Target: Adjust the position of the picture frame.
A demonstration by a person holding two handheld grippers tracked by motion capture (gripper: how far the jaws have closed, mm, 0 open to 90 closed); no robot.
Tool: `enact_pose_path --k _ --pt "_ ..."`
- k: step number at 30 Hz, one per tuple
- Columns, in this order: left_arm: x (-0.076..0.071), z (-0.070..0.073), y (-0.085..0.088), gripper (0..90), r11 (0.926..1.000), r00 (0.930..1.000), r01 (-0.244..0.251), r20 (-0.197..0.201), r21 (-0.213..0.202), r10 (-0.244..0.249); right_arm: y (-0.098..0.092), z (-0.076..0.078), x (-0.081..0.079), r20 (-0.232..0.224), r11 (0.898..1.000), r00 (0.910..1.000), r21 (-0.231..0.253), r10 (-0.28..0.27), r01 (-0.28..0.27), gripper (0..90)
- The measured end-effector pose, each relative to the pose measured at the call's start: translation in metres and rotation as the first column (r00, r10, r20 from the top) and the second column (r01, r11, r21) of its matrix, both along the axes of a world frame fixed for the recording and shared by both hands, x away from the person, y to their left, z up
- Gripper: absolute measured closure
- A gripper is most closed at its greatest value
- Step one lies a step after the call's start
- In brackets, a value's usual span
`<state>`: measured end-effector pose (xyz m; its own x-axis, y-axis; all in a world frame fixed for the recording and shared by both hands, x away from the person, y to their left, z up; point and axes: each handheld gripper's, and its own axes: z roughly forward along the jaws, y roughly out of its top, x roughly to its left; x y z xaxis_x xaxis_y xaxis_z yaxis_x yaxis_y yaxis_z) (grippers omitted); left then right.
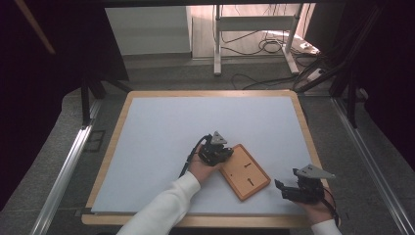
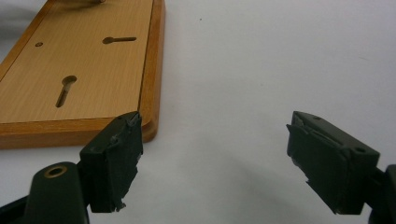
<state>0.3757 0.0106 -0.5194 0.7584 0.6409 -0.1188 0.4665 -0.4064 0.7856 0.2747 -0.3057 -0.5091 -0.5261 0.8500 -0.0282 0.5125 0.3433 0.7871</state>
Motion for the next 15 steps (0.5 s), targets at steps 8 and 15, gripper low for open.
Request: enact_pose_path --k 8,15 --pt "-0.002 0.006 0.004 84.9 0.9998 0.9994 0.009 -0.035 -0.019 -0.01 0.0 0.0 0.0 -0.001 1.0 1.0 0.001 0.0 0.0 18.3" --pt "-0.007 0.018 0.02 85.0 0.9999 0.9996 0.015 -0.023 -0.002 -0.015 0.001 0.0 0.0 -0.001 1.0 1.0 0.003 0.0 0.0 18.3"
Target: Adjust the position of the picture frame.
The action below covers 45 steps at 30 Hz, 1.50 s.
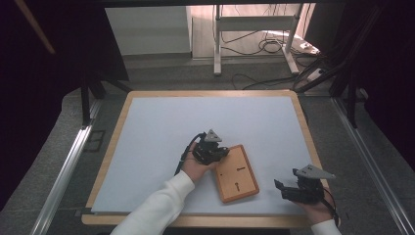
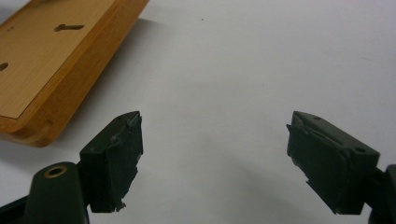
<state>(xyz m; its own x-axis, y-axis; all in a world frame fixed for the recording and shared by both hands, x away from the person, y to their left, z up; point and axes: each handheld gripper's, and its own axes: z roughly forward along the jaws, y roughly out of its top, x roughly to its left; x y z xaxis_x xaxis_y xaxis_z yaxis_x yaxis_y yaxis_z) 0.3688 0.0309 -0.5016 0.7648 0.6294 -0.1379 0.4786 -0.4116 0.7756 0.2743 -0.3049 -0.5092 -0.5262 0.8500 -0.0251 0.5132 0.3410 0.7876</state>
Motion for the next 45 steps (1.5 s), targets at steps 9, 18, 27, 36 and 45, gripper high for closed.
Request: enact_pose_path --k 9,18,27,36,45 --pt "-0.001 0.0 0.028 85.0 0.9999 0.9999 -0.01 -0.012 -0.005 0.01 0.001 -0.001 0.0 -0.005 1.0 1.0 -0.002 0.0 0.0 18.2" --pt "-0.002 0.002 0.056 85.0 0.9997 0.9996 -0.025 -0.013 -0.009 0.024 0.002 -0.001 0.0 -0.007 1.0 1.0 0.0 -0.003 0.003 18.2" --pt "-0.006 0.002 0.094 85.0 0.9992 0.9992 -0.036 -0.019 -0.019 0.036 0.003 -0.001 0.0 -0.007 1.0 1.0 -0.002 -0.002 0.002 18.3" --pt "-0.004 -0.002 0.112 85.0 0.9994 0.9991 -0.034 -0.025 -0.011 0.034 0.004 -0.002 0.0 -0.008 1.0 1.0 -0.006 -0.002 0.002 18.2" --pt "0.001 -0.011 0.117 85.0 0.9991 0.9984 -0.041 -0.04 0.014 0.041 0.004 -0.003 0.0 -0.011 1.0 0.9999 -0.01 0.0 0.0 18.2"
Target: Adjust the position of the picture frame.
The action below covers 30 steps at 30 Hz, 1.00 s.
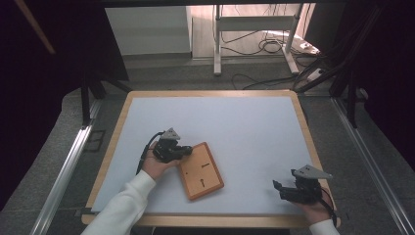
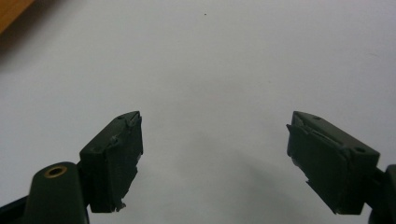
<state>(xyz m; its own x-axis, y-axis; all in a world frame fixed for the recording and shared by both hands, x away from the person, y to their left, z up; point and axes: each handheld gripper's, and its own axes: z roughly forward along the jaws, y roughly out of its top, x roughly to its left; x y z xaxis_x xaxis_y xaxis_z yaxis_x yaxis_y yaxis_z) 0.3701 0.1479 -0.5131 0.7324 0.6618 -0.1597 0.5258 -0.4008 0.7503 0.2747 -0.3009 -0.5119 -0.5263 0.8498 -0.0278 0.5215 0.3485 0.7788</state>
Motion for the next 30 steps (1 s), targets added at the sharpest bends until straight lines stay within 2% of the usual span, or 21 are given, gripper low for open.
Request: enact_pose_path --k 9,21,30 --pt "0.003 -0.006 -0.007 84.4 0.9996 0.9999 -0.005 0.011 0.029 0.005 0.0 0.0 0.0 0.001 1.0 1.0 0.0 0.002 -0.002 18.3" --pt "0.004 -0.006 -0.009 84.6 0.9994 0.9999 -0.008 0.016 0.034 0.007 0.001 0.0 0.0 0.0 1.0 1.0 0.0 0.003 -0.003 18.2" --pt "0.013 -0.005 -0.019 84.6 0.9994 0.9998 -0.01 0.021 0.033 0.009 0.001 0.0 0.0 -0.001 1.0 1.0 -0.001 0.005 -0.005 18.2"
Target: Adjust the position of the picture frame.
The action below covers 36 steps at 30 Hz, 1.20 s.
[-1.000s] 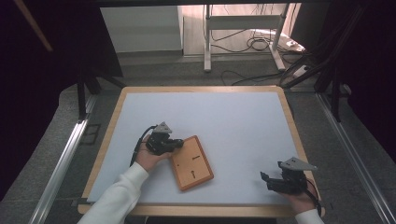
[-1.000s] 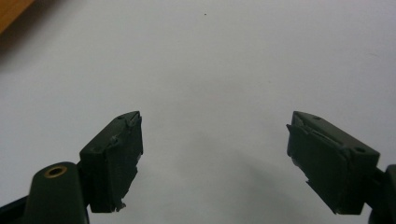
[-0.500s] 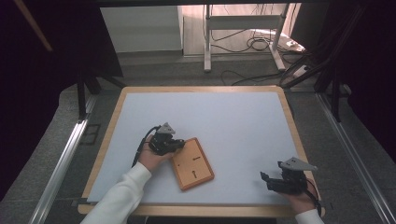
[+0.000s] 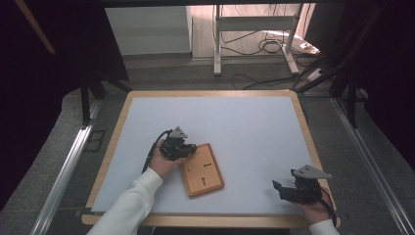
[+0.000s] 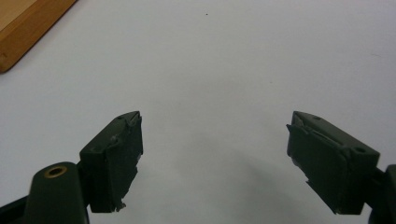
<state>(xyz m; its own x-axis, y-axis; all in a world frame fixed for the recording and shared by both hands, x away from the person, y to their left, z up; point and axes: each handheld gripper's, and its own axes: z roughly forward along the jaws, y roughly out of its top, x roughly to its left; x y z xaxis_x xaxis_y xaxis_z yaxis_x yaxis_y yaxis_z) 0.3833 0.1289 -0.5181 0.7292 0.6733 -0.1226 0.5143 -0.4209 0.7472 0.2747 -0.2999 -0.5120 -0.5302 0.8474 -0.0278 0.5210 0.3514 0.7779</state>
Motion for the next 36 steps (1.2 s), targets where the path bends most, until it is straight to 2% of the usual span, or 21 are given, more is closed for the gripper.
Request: enact_pose_path --k 7,8,10,11,14,15,18,19,21,23,24,28,29,30,33,36 --pt "0.001 -0.001 -0.001 84.1 0.9999 0.9999 -0.006 -0.008 -0.015 0.006 0.0 0.0 0.0 -0.003 1.0 1.0 0.0 0.003 -0.003 18.2" --pt "0.001 0.0 0.003 80.0 0.9985 0.9997 -0.011 -0.02 -0.054 0.01 0.0 0.0 0.0 -0.001 1.0 1.0 -0.002 0.003 -0.003 18.2" --pt "-0.001 0.003 0.005 69.4 0.9972 0.9996 -0.026 -0.01 -0.07 0.026 0.001 0.001 0.0 -0.001 1.0 1.0 0.003 0.0 0.0 18.3" --pt "-0.005 0.006 0.01 63.3 0.9965 0.9983 -0.055 0.014 -0.062 0.056 0.001 0.001 0.0 0.001 1.0 1.0 0.003 0.002 -0.002 18.3" --pt "-0.009 0.008 0.014 46.2 0.9966 0.9977 -0.066 0.009 -0.049 0.067 0.002 0.002 -0.001 0.005 1.0 1.0 0.001 0.004 -0.004 18.6" --pt "-0.013 0.008 0.017 46.2 0.9972 0.9977 -0.067 0.01 -0.033 0.067 0.003 0.002 -0.001 0.005 1.0 1.0 0.005 0.007 -0.008 18.7" --pt "-0.03 0.006 0.023 35.8 0.9976 0.9973 -0.063 0.039 0.027 0.062 0.008 0.004 -0.001 0.009 1.0 0.9998 0.003 0.018 -0.018 19.4" --pt "-0.03 0.006 0.023 34.9 0.9976 0.9973 -0.063 0.039 0.027 0.062 0.008 0.004 -0.001 0.009 1.0 0.9998 0.003 0.018 -0.018 19.4" --pt "-0.041 0.009 0.027 34.0 0.9977 0.997 -0.062 0.049 0.029 0.06 0.012 0.006 -0.001 0.009 1.0 0.9996 0.003 0.028 -0.028 20.5" --pt "-0.045 0.011 0.028 33.7 0.9977 0.9963 -0.064 0.058 0.023 0.063 0.013 0.007 -0.001 0.009 0.999 0.9995 0.004 0.032 -0.032 21.1" --pt "-0.051 0.013 0.03 33.0 0.9981 0.9966 -0.061 0.056 0.011 0.06 0.016 0.008 -0.002 0.001 0.999 0.999 0.021 0.046 -0.046 23.2" --pt "-0.058 0.012 0.032 32.1 0.9983 0.9969 -0.056 0.056 0.014 0.055 0.021 0.01 -0.003 -0.009 0.997 0.9974 0.027 0.072 -0.071 29.9" --pt "-0.061 0.011 0.033 32.1 0.9985 0.9971 -0.053 0.056 0.017 0.052 0.022 0.011 -0.003 -0.016 0.997 0.9968 0.03 0.078 -0.078 33.8" --pt "-0.064 0.01 0.035 31.7 0.9984 0.9972 -0.053 0.053 0.02 0.052 0.028 0.013 -0.002 -0.025 0.994 0.9941 0.039 0.105 -0.104 44.9" --pt "-0.066 0.008 0.039 31.2 0.9979 0.9967 -0.062 0.053 0.019 0.061 0.037 0.014 0.0 -0.03 0.988 0.9875 0.031 0.155 -0.154 65.3" --pt "-0.067 0.008 0.043 31.2 0.9972 0.9958 -0.074 0.054 0.011 0.073 0.05 0.014 0.002 -0.047 0.976 0.975 0.002 0.217 -0.217 84.1"
